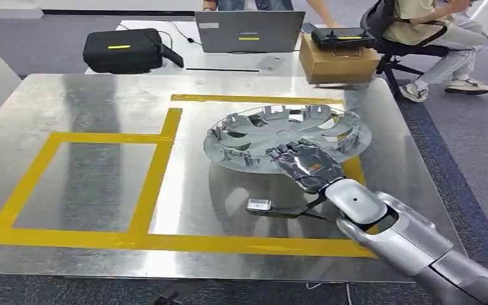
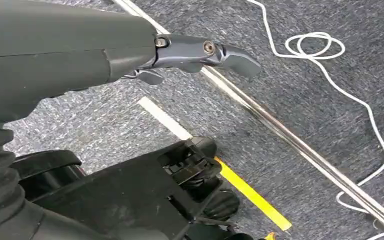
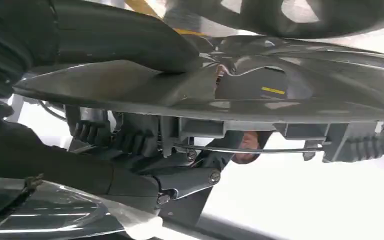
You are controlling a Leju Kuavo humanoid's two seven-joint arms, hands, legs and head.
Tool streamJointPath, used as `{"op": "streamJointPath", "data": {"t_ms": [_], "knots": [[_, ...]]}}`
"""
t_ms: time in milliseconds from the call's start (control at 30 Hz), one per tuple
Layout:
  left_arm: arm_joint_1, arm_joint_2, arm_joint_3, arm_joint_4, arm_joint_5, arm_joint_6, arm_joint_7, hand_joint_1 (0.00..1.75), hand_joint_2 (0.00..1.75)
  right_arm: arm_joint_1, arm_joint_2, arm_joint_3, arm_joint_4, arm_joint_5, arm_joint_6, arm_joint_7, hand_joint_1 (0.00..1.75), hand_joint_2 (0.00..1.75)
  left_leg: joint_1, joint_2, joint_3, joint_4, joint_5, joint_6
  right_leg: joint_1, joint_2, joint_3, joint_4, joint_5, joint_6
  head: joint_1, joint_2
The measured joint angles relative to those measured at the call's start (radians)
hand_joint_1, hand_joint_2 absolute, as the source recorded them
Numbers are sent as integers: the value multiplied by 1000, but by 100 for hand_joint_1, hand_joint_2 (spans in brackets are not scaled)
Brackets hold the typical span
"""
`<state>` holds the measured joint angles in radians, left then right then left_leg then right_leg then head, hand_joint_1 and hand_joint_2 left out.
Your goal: Take the parts from the cabinet and place them on the table.
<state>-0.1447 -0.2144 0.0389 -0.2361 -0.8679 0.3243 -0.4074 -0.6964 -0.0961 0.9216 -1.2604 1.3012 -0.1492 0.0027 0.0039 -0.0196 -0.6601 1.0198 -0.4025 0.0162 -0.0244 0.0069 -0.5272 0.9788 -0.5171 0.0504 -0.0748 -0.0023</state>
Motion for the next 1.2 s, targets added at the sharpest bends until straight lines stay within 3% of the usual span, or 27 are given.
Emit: {"op": "streamJointPath", "data": {"t_ms": [433,500,600,733,767,833,867,933,967,1067,1200], "knots": [[0,2,0,0,7,4,-6,0,175,0,0,0,-1,29,-9,-2,175,175,0,0,0,0,0,0,0,0,0,0,0,0,0,0],[-1,4,0,0,21,-22,-15,0,175,0,0,0,0,34,-13,-3,175,175,0,0,0,0,0,0,0,0,0,0,0,0,0,0],[0,4,3,0,39,4,-68,0,175,0,-4,0,-1,39,-19,-4,175,175,0,0,0,0,0,0,0,0,0,0,0,0,0,0],[19,2,18,0,63,119,-184,0,175,2,-17,0,-7,38,-26,-5,175,175,1,5,-2,0,0,0,1,5,-4,0,0,0,0,0],[29,4,19,2,61,102,-199,0,175,3,-21,0,-9,38,-29,-9,175,175,1,6,-3,0,0,0,1,7,-6,0,1,1,0,0],[26,8,19,2,64,4,-201,0,175,4,-24,0,-9,37,-31,-17,175,175,0,6,-3,0,0,0,0,6,-5,0,1,1,0,0],[26,8,19,2,69,-18,-198,0,175,5,-24,0,-9,38,-31,-19,0,175,0,6,-3,0,0,0,0,6,-5,0,1,1,0,0],[24,8,19,2,71,-29,-190,0,175,5,-24,0,-9,39,-31,-18,0,175,0,6,-3,0,0,0,0,5,-5,0,1,0,-1,0],[21,10,19,2,78,-48,-184,0,0,5,-24,0,-9,40,-31,-17,0,175,0,5,-3,0,0,0,0,4,-5,0,0,0,0,0],[19,10,19,2,76,5,-176,0,0,5,-24,0,-9,41,-31,-13,0,175,0,5,-3,0,-1,-1,0,5,-5,0,0,0,0,0],[17,10,18,2,77,14,-167,0,0,6,-24,0,-9,45,-31,-12,0,175,1,5,-2,0,-1,-1,0,5,-5,0,0,0,0,0]]}}
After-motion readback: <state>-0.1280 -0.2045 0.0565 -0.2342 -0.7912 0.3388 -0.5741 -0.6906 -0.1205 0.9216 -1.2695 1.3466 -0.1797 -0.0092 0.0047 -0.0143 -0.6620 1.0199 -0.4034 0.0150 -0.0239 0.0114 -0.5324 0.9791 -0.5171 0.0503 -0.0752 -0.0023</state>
